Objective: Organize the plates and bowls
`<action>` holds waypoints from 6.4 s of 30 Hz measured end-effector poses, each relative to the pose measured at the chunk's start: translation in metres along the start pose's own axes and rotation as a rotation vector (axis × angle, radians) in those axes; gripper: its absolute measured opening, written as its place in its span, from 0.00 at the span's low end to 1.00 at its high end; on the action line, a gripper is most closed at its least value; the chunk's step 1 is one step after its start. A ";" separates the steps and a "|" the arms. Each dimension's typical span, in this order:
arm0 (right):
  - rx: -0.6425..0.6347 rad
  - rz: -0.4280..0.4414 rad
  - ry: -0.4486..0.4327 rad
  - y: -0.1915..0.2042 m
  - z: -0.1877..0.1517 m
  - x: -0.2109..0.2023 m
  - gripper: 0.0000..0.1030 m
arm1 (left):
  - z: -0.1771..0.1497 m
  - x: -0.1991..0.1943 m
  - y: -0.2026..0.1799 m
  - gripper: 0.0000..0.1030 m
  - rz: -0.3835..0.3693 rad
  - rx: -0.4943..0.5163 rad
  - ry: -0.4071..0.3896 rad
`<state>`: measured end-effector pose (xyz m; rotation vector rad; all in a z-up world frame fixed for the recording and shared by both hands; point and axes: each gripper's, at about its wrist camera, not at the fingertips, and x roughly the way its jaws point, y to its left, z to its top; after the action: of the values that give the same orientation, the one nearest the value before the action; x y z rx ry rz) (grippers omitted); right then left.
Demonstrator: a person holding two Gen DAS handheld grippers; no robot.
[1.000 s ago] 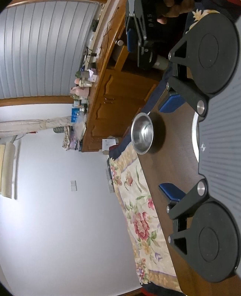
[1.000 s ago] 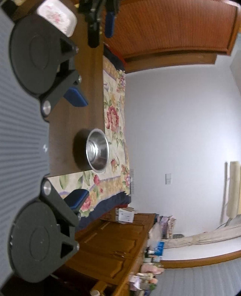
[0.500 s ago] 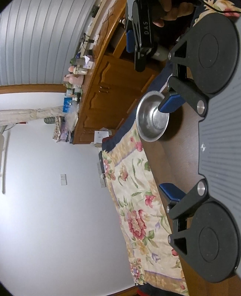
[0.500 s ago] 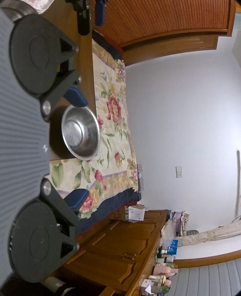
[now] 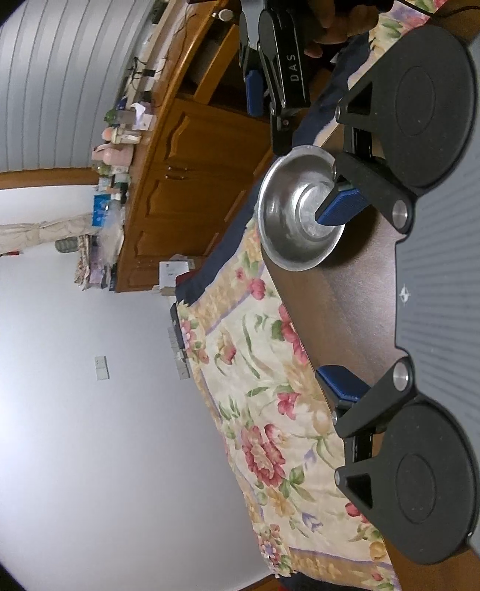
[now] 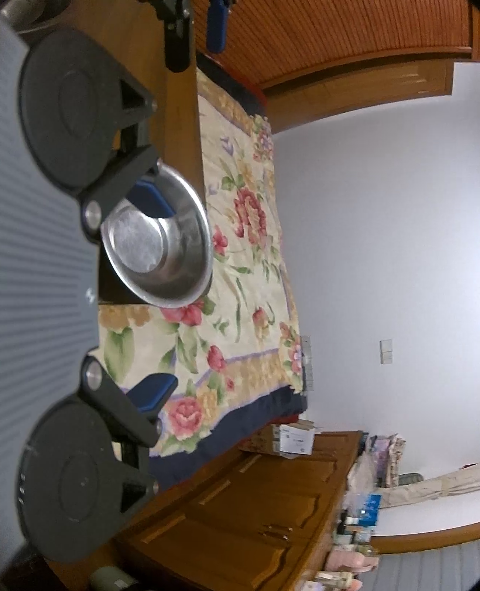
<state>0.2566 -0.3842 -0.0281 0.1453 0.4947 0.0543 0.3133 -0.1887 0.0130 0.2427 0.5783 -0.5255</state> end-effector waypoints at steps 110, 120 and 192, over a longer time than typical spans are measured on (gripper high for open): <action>0.045 0.258 0.078 0.106 -0.060 -0.110 0.22 | -0.086 -0.142 0.003 0.21 -0.141 -0.136 0.045; 0.053 0.287 0.115 0.118 -0.084 -0.112 0.22 | -0.122 -0.151 0.001 0.22 -0.127 -0.160 0.057; -0.196 0.098 -0.090 0.139 -0.104 -0.127 0.50 | -0.172 -0.178 -0.026 0.54 0.062 -0.191 -0.096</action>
<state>0.0936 -0.2451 -0.0379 -0.0205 0.3894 0.1903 0.0939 -0.0772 -0.0266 0.0540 0.5222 -0.4167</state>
